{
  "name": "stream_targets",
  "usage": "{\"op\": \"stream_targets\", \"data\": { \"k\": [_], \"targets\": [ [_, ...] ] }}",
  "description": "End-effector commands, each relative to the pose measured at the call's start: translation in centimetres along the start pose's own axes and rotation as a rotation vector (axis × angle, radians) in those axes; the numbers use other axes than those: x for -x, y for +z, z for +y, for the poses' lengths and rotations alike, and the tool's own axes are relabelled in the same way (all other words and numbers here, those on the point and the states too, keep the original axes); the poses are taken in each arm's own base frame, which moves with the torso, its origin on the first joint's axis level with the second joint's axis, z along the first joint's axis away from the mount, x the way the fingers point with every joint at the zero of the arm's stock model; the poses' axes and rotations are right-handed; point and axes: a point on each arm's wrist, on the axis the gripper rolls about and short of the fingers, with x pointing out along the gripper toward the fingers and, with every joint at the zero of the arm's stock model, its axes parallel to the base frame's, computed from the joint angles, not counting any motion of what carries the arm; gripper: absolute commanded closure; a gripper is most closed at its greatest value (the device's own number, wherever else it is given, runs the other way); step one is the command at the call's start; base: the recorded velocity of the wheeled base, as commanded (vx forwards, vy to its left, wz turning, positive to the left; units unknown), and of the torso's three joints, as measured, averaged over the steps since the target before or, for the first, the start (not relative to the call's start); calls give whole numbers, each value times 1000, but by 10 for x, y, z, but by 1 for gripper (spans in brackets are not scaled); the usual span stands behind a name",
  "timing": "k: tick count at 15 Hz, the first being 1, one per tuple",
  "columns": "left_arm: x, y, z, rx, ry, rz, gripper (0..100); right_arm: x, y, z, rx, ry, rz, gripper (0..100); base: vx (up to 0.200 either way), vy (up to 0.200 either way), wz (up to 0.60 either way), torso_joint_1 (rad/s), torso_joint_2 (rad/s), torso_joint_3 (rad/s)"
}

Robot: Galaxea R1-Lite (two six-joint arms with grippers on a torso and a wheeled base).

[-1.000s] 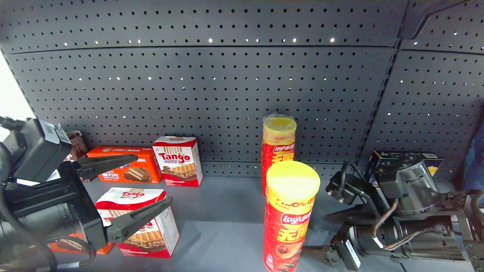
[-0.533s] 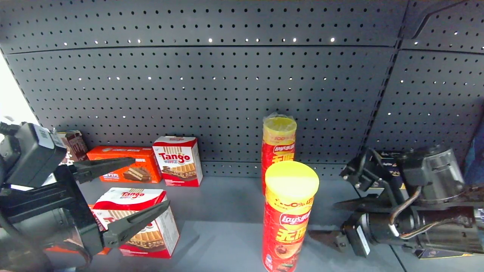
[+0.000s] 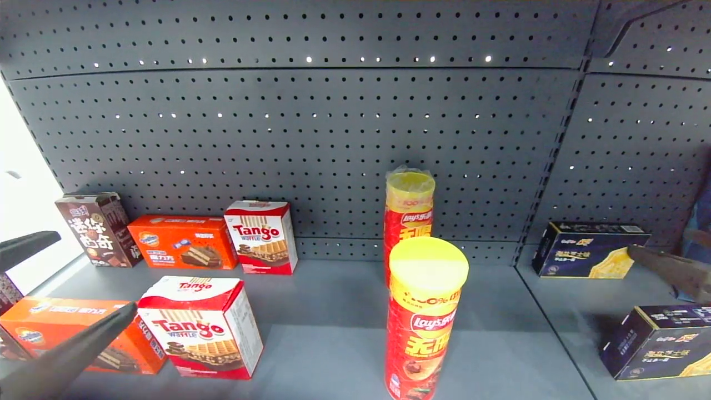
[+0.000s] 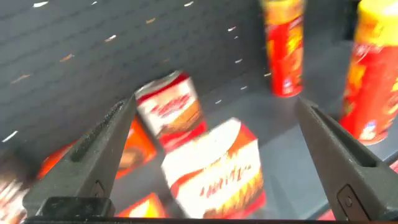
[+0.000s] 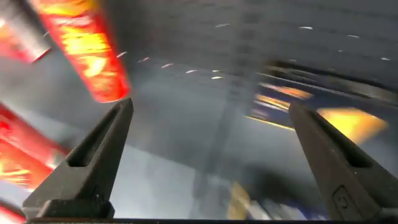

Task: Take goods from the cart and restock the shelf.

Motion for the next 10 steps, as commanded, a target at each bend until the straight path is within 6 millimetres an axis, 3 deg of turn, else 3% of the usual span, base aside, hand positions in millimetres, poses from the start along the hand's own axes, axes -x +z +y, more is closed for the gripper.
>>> {"op": "stream_targets", "data": {
  "k": [1, 4, 5, 6, 10],
  "targets": [
    [74, -39, -30, -39, 158, -8, 0, 76, -60, -1, -7, -210, -133, 0, 0, 0, 0, 0, 0, 0],
    [107, -72, -50, -19, 151, 54, 0, 94, -118, 7, -1, -257, -142, 0, 0, 0, 0, 0, 0, 0],
    [105, -90, -54, -9, 142, 93, 0, 101, -147, 11, 23, -246, -163, 0, 0, 0, 0, 0, 0, 0],
    [101, -92, -53, -23, 154, 48, 0, 104, -175, 14, 26, -252, -167, 0, 0, 0, 0, 0, 0, 0],
    [90, -126, -57, -73, 155, 111, 0, 104, -183, 13, -37, -225, -101, 0, 0, 0, 0, 0, 0, 0]
  ]
}}
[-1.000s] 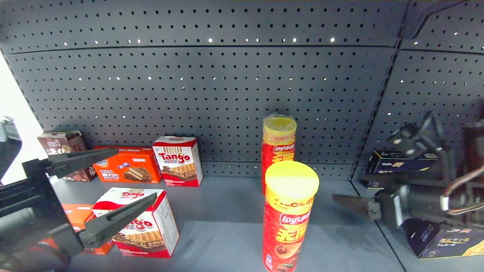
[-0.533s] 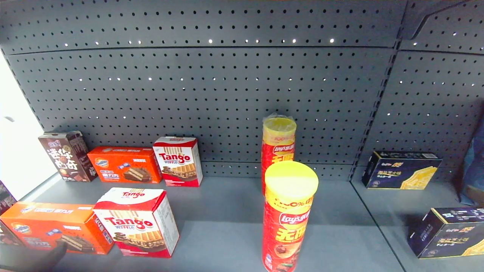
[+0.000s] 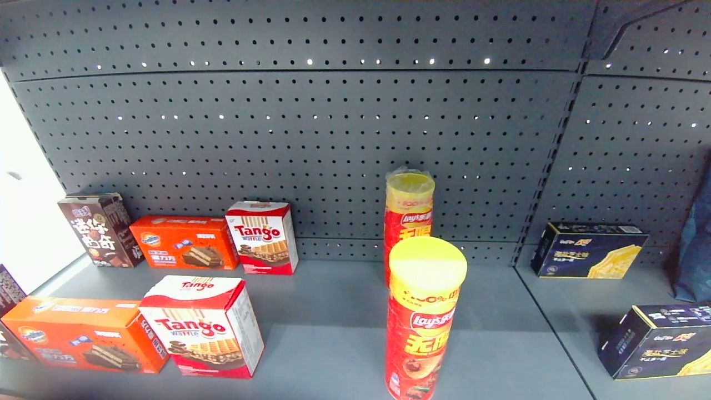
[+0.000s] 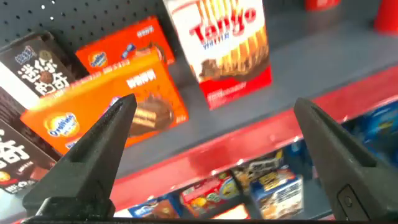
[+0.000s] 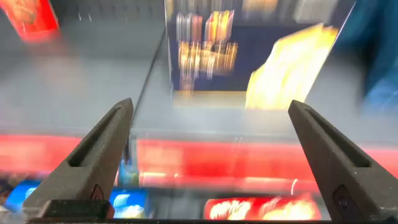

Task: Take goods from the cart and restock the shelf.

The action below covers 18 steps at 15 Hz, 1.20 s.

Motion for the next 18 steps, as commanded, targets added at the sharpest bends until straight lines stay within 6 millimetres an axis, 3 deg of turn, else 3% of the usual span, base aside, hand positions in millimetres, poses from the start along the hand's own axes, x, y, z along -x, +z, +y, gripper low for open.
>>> {"op": "stream_targets", "data": {
  "k": [1, 7, 12, 15, 18],
  "targets": [
    [-1, -12, -4, -14, -1, 7, 0, 6, -9, 0, -9, 26, -79, 0, 0, 0, 0, 0, 0, 0],
    [-1, -12, -4, 98, 3, -3, 0, 8, -10, 0, -6, 40, -105, 0, 0, 0, 0, 0, 0, 0],
    [-1, -12, -4, 373, 2, 0, 0, 8, -10, 0, -6, 40, -105, 0, 0, 0, 0, 0, 0, 0],
    [-1, -14, -1, 212, 165, 46, 0, 8, -10, 0, -6, 40, -105, 0, 0, 0, 0, 0, 0, 0],
    [-1, -13, -1, 128, 118, 35, 0, 8, -10, 0, -6, 40, -105, 0, 0, 0, 0, 0, 0, 0]
  ]
}}
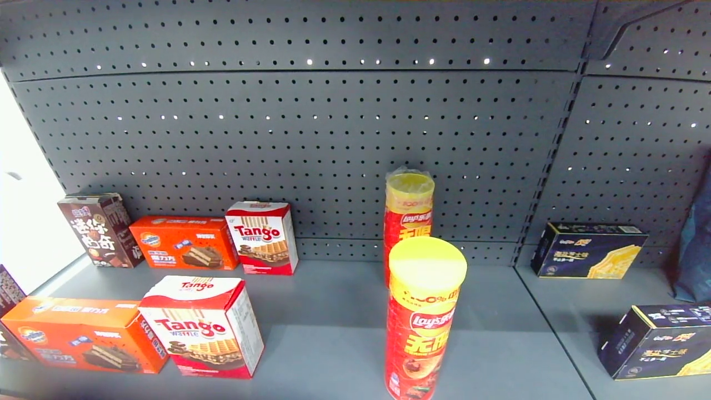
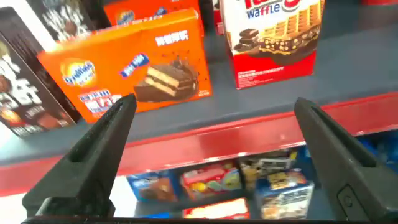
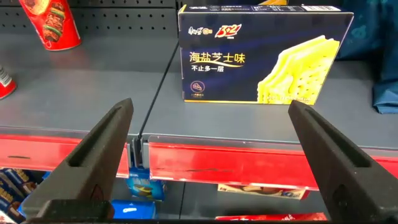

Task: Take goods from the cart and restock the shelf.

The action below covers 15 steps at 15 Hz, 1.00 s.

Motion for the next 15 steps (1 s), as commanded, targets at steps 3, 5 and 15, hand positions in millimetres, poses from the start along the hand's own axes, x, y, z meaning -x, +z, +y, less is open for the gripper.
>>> {"op": "stream_targets", "data": {
  "k": [3, 5, 15],
  "targets": [
    [1, 2, -6, 246, -288, -18, 0, 0, 0, 0, 0, 1, 0, 0, 0, 0, 0, 0, 0, 0],
    [0, -2, -1, 165, -9, 22, 0, 0, 0, 0, -3, -1, 0, 0, 0, 0, 0, 0, 0, 0],
    [0, -5, -4, 115, -150, 38, 0, 0, 0, 0, 1, -2, 0, 0, 0, 0, 0, 0, 0, 0]
  ]
}}
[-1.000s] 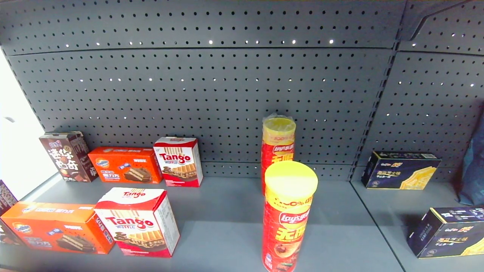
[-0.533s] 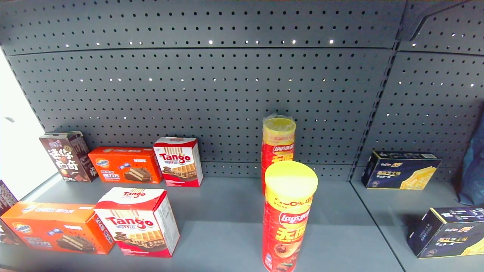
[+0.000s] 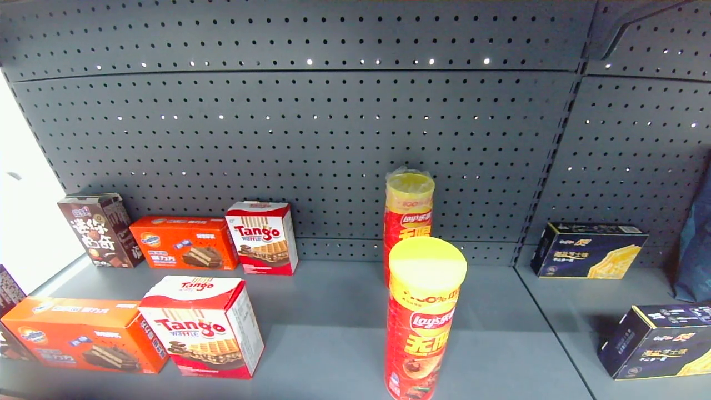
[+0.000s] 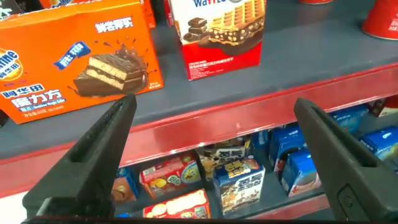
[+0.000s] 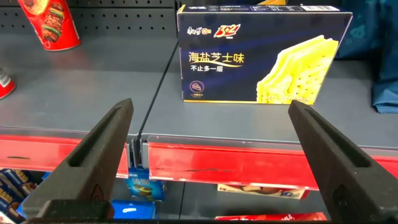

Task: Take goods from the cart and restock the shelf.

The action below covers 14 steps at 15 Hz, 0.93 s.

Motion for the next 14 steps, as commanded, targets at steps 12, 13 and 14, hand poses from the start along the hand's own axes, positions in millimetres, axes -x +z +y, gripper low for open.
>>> {"op": "stream_targets", "data": {
  "k": [12, 13, 14],
  "targets": [
    [5, -2, -4, -4, 134, -68, 0, 0, 0, 0, 4, 2, 1, 0, 0, 0, 0, 0, 0, 0],
    [5, -2, -4, -5, 135, -71, 0, 0, 0, 0, 4, 2, 1, 0, 0, 0, 0, 0, 0, 0],
    [5, -2, -4, -5, 135, -71, 0, 0, 0, 0, 4, 2, 1, 0, 0, 0, 0, 0, 0, 0]
  ]
}}
